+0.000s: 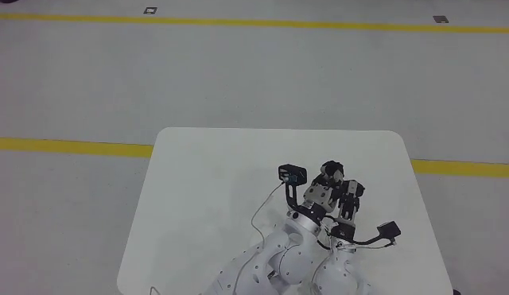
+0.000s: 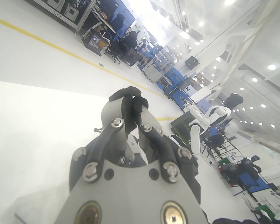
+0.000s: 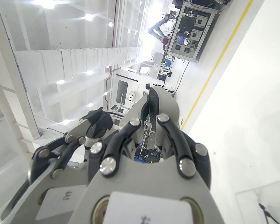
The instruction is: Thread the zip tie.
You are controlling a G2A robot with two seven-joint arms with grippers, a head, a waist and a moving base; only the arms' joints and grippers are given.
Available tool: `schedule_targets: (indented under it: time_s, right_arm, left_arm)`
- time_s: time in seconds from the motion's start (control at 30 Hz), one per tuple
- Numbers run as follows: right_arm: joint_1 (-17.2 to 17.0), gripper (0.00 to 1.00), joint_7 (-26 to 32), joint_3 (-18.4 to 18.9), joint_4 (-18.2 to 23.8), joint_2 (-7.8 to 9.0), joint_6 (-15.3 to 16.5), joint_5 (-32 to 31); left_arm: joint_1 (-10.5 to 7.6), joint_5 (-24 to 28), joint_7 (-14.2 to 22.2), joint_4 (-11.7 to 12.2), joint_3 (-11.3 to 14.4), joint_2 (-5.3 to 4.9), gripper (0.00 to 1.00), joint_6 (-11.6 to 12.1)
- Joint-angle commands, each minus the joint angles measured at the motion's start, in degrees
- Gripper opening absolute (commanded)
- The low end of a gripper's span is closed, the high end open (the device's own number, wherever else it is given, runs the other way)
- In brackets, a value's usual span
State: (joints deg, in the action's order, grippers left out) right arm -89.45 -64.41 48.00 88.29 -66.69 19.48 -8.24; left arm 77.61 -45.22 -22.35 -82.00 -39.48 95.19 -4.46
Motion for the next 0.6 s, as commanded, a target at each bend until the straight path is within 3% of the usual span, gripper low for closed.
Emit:
schedule_targets:
  time_s: [0.0, 0.23, 0.57]
  right_arm:
    - [0.24, 0.0, -0.12, -0.23, -0.33, -0.09, 0.0, 0.04]
    - [1.17, 0.0, -1.22, -1.28, -2.04, -0.59, 0.0, -0.84]
    - [0.58, 0.0, -0.47, -0.88, -1.1, -0.24, 0.0, -0.48]
  left_arm:
    - [0.0, 0.01, 0.01, -0.01, 0.0, 0.0, 0.0, 0.03]
    - [0.0, 0.01, 0.01, -0.01, 0.0, 0.0, 0.0, 0.03]
    - [0.0, 0.01, 0.01, -0.01, 0.0, 0.0, 0.0, 0.03]
